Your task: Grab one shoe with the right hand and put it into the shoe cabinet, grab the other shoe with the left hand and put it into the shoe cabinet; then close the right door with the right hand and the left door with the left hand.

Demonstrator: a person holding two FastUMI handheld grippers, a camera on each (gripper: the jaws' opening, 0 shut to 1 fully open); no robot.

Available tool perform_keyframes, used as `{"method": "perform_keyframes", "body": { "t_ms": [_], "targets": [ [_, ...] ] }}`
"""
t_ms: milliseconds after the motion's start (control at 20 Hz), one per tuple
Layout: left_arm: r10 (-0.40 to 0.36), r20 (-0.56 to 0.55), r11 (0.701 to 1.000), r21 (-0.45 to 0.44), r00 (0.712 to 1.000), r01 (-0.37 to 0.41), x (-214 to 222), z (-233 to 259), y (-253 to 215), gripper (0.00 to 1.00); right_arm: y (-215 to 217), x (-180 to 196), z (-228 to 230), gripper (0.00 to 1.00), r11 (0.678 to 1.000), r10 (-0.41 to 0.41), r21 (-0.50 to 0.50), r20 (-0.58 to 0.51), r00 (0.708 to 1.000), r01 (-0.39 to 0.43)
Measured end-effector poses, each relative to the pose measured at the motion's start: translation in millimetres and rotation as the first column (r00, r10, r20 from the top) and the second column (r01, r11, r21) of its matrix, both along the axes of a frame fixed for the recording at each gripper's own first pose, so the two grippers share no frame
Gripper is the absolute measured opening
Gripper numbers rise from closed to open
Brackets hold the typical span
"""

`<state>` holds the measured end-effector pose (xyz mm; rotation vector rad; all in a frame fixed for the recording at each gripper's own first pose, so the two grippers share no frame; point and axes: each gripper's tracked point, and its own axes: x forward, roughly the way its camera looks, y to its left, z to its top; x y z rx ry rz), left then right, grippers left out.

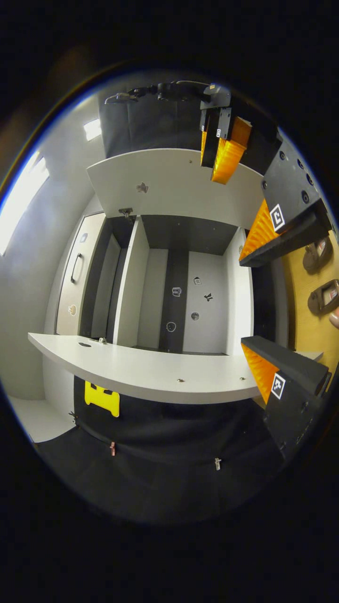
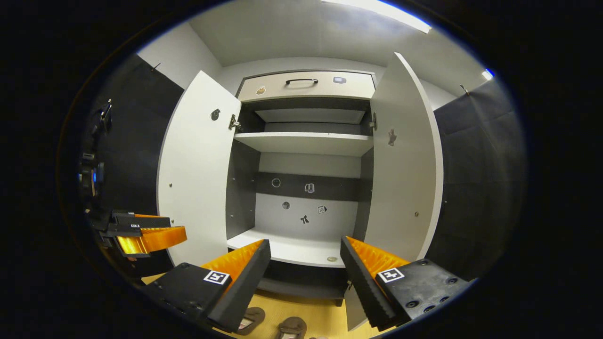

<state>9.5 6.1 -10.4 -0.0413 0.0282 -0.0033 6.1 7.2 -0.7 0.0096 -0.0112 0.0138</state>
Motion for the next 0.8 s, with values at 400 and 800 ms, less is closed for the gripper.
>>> {"method": "perform_keyframes", "body": {
  "t_ms": [400, 800],
  "targets": [
    [-0.005, -0.006, 1.000, 0.014, 1.000, 0.005, 3, -4, 2, 0.93, -1, -3, -10, 0.98, 0.999, -0.037, -0.016, -0.027, 0.999, 0.037],
    [-0.036, -0.011, 0.999, -0.004, 0.999, 0.036, -7, -16, 6, 0.94, 10, -4, -53, 0.98, 0.998, -0.044, 0.032, -0.087, 0.995, 0.047]
  ]
}}
